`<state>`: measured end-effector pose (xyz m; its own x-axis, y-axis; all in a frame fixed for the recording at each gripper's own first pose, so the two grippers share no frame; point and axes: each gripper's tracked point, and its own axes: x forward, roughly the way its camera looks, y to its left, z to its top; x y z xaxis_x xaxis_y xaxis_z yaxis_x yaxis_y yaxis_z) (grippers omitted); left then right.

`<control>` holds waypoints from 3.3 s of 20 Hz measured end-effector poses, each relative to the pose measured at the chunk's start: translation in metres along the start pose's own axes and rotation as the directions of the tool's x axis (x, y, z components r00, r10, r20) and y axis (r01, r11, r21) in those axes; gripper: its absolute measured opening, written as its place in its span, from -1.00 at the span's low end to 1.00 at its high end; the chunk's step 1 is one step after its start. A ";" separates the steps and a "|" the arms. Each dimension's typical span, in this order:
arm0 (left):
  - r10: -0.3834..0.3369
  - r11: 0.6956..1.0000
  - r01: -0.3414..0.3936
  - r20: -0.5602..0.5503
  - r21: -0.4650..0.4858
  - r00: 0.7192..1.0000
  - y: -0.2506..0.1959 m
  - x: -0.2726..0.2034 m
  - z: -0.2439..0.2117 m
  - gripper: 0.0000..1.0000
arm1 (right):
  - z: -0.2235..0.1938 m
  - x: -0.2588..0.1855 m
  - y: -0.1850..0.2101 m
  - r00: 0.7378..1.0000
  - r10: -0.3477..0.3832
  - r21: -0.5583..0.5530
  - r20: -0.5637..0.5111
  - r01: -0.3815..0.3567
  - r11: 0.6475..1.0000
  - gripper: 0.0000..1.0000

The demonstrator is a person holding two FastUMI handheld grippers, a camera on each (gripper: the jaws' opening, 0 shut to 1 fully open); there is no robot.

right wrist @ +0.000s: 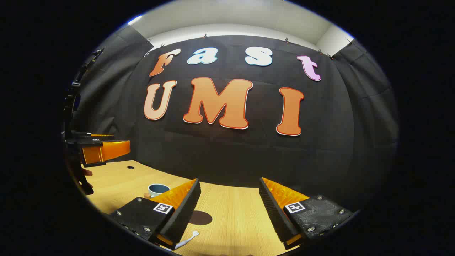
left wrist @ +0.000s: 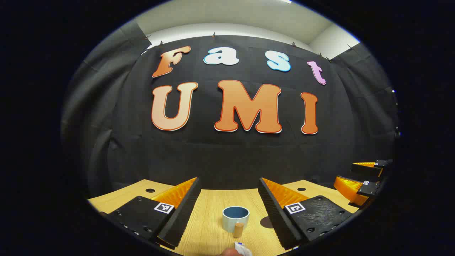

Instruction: Put the toothbrush and toothpaste on the desktop into the cup, then pick up the cup and place it on the coaster on the desktop.

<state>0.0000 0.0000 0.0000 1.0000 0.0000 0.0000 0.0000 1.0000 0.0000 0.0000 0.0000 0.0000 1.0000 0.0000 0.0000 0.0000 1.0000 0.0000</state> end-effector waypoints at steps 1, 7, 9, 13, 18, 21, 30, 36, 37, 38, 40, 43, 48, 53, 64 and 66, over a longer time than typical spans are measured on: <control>0.000 1.000 0.000 -0.002 0.001 1.000 -0.001 0.000 0.000 1.00 | -0.002 0.001 -0.001 1.000 0.001 0.005 -0.003 -0.001 1.000 0.96; 0.017 1.000 -0.017 -0.009 0.009 1.000 0.002 0.005 -0.001 0.94 | -0.009 0.005 0.000 0.999 0.021 0.056 -0.033 -0.020 0.998 0.96; 0.040 0.999 -0.040 -0.008 0.004 0.999 0.008 0.007 -0.004 0.94 | -0.013 0.009 -0.002 0.999 0.013 0.045 -0.038 -0.012 0.999 0.97; 0.041 0.999 -0.041 -0.022 -0.004 0.999 0.008 0.008 -0.009 0.94 | -0.016 0.008 0.006 0.999 0.033 0.033 -0.040 -0.032 0.999 0.96; 0.037 0.999 -0.037 -0.038 0.004 0.999 0.007 0.009 -0.013 0.94 | -0.019 0.012 0.013 0.997 0.050 0.037 -0.060 -0.047 0.998 0.96; 0.034 0.999 -0.033 -0.054 0.026 0.998 0.005 0.008 -0.013 0.94 | -0.018 0.013 0.017 0.995 0.063 0.050 -0.074 -0.059 0.997 0.96; -0.024 1.000 0.025 -0.214 0.003 0.976 -0.002 0.016 -0.031 0.94 | -0.024 0.015 0.028 0.980 0.092 0.037 -0.177 -0.087 0.996 0.96; -0.069 0.996 0.083 -0.436 0.013 0.897 -0.008 0.017 -0.077 0.95 | -0.051 0.015 0.039 0.930 0.133 0.055 -0.342 -0.121 0.991 0.92; -0.074 0.996 0.089 -0.467 0.010 0.881 -0.008 0.017 -0.085 0.94 | -0.054 0.015 0.041 0.919 0.142 0.066 -0.368 -0.127 0.990 0.92; -0.071 0.996 0.089 -0.506 0.011 0.860 -0.006 0.014 -0.093 0.94 | -0.057 0.015 0.043 0.906 0.152 0.077 -0.395 -0.133 0.988 0.89; -0.076 0.996 0.091 -0.569 -0.003 0.819 -0.005 0.012 -0.110 0.95 | -0.069 0.011 0.051 0.875 0.184 0.110 -0.448 -0.150 0.983 0.86; -0.120 0.993 0.102 -0.672 -0.067 0.731 -0.019 0.003 -0.134 0.95 | -0.088 0.008 0.063 0.816 0.241 0.166 -0.526 -0.179 0.970 0.77; -0.195 0.980 0.076 -0.809 -0.184 0.555 -0.034 -0.011 -0.156 0.92 | -0.119 -0.005 0.066 0.744 0.260 0.195 -0.615 -0.176 0.965 0.60; -0.203 0.979 0.041 -0.905 -0.202 0.374 -0.025 -0.020 -0.156 0.83 | -0.146 -0.014 0.077 0.658 0.282 0.199 -0.698 -0.200 0.959 0.60; -0.138 0.990 0.001 -0.964 -0.142 0.225 -0.019 -0.012 -0.138 0.22 | -0.199 -0.034 0.099 0.467 0.332 0.264 -0.820 -0.206 0.942 0.36; -0.135 0.990 0.001 -0.965 -0.138 0.225 -0.018 -0.010 -0.140 0.08 | -0.209 -0.039 0.102 0.437 0.331 0.267 -0.836 -0.202 0.942 0.28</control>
<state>-0.0097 -0.0180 -0.1400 0.2249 -0.1350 -0.9650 0.0007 0.9904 -0.1383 -0.0386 0.1016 -0.2088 0.4371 0.3309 -0.8363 -0.2016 0.9422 0.2675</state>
